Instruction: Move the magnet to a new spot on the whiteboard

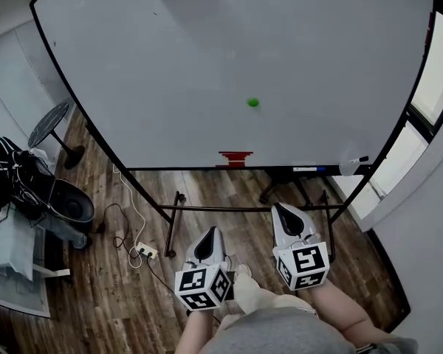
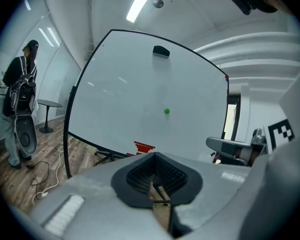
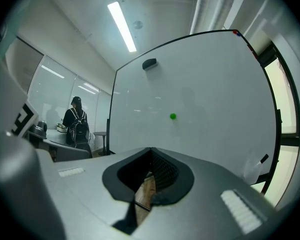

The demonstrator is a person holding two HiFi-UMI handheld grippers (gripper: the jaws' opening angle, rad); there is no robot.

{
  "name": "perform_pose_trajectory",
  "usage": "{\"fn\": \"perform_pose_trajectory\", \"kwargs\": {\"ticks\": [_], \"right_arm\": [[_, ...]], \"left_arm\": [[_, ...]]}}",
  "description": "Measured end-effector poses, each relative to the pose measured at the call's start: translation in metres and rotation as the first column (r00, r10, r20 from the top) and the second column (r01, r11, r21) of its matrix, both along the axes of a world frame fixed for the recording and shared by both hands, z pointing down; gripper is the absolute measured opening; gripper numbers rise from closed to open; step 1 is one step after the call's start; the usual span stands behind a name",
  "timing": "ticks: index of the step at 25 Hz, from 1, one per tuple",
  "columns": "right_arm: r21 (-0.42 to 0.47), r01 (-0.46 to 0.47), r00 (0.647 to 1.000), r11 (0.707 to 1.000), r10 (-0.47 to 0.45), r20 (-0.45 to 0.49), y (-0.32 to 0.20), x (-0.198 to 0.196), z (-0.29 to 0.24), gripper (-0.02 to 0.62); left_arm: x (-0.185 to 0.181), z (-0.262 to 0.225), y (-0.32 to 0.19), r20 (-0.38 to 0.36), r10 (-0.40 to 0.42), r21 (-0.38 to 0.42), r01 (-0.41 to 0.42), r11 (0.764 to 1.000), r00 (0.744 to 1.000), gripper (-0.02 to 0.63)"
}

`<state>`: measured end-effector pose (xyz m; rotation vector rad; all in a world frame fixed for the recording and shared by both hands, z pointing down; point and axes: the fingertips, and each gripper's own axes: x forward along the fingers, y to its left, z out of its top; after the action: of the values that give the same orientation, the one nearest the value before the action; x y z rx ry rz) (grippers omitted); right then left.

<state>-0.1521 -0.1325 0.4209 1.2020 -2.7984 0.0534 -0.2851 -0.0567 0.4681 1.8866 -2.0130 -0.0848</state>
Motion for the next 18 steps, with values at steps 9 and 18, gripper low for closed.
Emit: {"fn": "perform_pose_trajectory", "kwargs": {"ticks": [9, 18], "right_arm": [[-0.016, 0.033, 0.999, 0.999, -0.033, 0.011, 0.025, 0.01, 0.006, 0.0], [-0.06, 0.091, 0.996, 0.994, -0.091, 0.0, 0.033, 0.008, 0.011, -0.002]], "left_arm": [[0.012, 0.005, 0.024, -0.006, -0.016, -0.01, 0.016, 1.0, 1.0, 0.005], [0.02, 0.001, 0.024, 0.004, -0.005, -0.006, 0.005, 1.0, 1.0, 0.005]]}}
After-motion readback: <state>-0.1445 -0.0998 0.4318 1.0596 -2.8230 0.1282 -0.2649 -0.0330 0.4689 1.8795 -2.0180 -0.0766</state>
